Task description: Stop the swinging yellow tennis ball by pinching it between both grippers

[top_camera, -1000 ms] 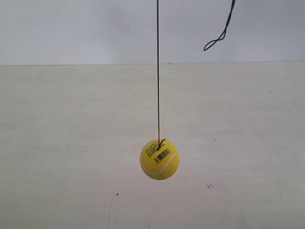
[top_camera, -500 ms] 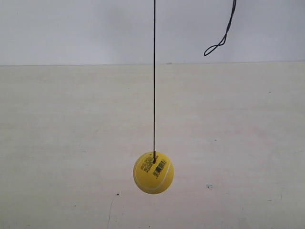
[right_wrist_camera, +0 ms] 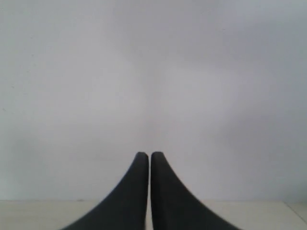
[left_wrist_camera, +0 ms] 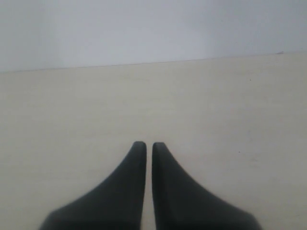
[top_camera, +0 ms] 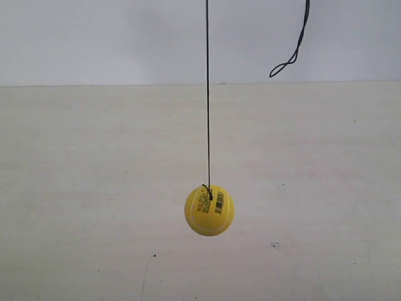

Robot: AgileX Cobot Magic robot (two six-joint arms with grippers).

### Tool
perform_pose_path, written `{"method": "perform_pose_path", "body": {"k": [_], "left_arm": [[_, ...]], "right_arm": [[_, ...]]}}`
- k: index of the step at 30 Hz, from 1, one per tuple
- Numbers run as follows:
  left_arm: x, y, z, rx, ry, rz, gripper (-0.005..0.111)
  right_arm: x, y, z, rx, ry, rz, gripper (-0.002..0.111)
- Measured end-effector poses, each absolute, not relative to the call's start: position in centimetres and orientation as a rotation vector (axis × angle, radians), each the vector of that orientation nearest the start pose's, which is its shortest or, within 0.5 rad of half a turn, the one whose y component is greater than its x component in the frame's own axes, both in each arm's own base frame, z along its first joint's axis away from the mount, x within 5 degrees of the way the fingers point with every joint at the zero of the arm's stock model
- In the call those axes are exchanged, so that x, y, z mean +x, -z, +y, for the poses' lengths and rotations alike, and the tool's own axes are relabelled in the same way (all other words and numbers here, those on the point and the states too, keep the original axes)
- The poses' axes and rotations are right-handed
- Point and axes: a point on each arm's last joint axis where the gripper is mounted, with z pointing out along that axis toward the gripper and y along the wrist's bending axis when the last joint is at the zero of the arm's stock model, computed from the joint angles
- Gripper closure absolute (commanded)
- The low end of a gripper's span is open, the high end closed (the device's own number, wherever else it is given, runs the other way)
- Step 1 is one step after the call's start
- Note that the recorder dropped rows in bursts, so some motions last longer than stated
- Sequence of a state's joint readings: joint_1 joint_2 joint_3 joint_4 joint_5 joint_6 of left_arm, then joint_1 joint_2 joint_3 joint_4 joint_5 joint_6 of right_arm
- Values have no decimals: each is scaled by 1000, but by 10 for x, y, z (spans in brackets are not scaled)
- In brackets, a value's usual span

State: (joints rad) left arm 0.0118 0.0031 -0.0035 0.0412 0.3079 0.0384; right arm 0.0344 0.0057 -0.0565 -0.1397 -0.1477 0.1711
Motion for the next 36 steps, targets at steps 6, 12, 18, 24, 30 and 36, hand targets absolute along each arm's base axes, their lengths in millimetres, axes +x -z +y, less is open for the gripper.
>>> {"method": "perform_pose_path", "body": {"k": [6,12,18,24,30,36], "left_arm": [[54,-186,2,50,-75,1791,102],[54,-186,2,50,-75,1791,102],[54,-186,2,50,-75,1791,102],[54,-186,2,50,-75,1791,102],[54,-186,2,50,-75,1791,102],[54,-186,2,50,-75,1791,102]], "right_arm": [[56,-216,0,17,-20,1472,108],[56,-198,-2,-21,57,1662,108],[55,-185,-4,-18,76,1795,108],[54,-184,-4,-16,77,1809,108],[54,-184,-4,-16,77,1809,108],[54,-184,-4,-16,77,1809,108]]}}
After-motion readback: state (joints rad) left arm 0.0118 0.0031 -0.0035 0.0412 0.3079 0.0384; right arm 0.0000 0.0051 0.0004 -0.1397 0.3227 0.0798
